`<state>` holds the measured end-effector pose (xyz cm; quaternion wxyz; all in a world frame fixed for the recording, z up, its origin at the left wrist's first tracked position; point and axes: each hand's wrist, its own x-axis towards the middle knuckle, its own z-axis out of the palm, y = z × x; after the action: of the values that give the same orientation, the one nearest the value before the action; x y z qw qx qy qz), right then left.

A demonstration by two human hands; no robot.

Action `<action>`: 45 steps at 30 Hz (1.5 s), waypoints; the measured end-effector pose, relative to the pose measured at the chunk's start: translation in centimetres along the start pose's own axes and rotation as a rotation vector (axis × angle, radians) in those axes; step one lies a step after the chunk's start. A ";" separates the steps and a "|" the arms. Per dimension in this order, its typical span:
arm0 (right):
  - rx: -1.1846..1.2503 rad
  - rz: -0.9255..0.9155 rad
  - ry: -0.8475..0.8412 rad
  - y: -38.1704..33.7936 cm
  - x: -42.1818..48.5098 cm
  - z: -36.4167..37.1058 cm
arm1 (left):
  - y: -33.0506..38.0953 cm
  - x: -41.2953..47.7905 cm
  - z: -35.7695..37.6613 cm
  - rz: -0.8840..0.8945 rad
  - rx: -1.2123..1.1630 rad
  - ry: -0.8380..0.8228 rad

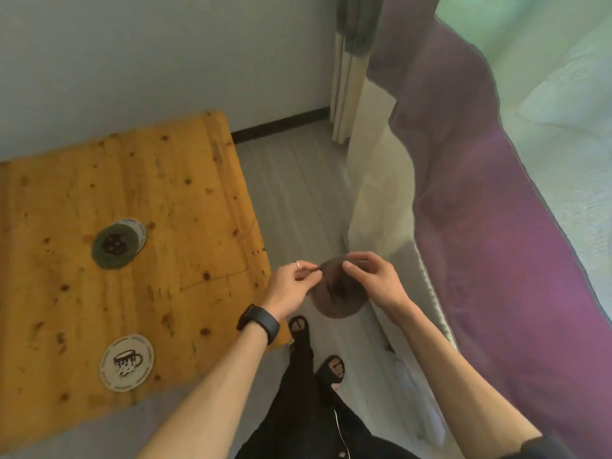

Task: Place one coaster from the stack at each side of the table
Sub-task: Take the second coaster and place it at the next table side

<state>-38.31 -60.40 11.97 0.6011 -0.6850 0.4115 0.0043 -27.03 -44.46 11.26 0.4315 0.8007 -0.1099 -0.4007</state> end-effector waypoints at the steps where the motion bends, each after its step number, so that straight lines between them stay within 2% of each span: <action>1: 0.096 0.073 0.001 0.1 0.5 -0.2 | -0.1 0.2 0.0 -0.054 -0.140 0.026; 3: 0.267 0.209 -0.024 0.3 1.5 -0.4 | -0.1 0.5 -0.4 -0.153 -0.328 0.093; 6: 0.297 0.249 -0.078 -0.6 3.3 -0.1 | -0.2 1.7 -1.2 -0.267 -0.528 0.174; 8: 0.228 0.210 -0.082 -2.0 5.3 0.7 | 0.1 3.2 -1.8 -0.303 -0.618 0.207; 11: 0.062 0.114 -0.083 -4.4 9.3 1.9 | 0.9 6.1 -2.9 -0.338 -0.626 0.192; 14: -0.148 0.050 -0.150 -7.1 13.6 3.0 | 1.5 9.0 -4.7 -0.376 -0.621 0.192; 20: -0.431 -0.041 -0.330 -12.2 19.6 6.0 | 2.3 11.8 -8.8 -0.351 -0.642 0.330; 25: -0.666 -0.089 -0.562 -15.3 24.0 10.0 | 0.6 13.1 -10.9 -0.448 -0.745 0.421; 29: -0.842 -0.143 -0.757 -18.5 28.6 15.1 | -0.8 15.3 -11.7 -0.558 -0.918 0.613; 36: -1.279 -0.328 -1.097 -22.2 36.7 24.5 | -1.2 21.4 -11.7 -0.677 -1.230 0.895; 40: -1.470 -0.469 -1.313 -23.7 37.9 27.9 | -0.7 22.9 -10.9 -0.789 -1.315 1.050; 45: -1.646 -0.623 -1.536 -23.5 39.5 31.6 | -0.4 24.8 -9.9 -0.842 -1.444 1.245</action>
<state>16.57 -57.74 2.70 0.0417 -0.7567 -0.3729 0.5354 -3.56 -51.19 0.44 0.6135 0.3906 0.6863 -0.0054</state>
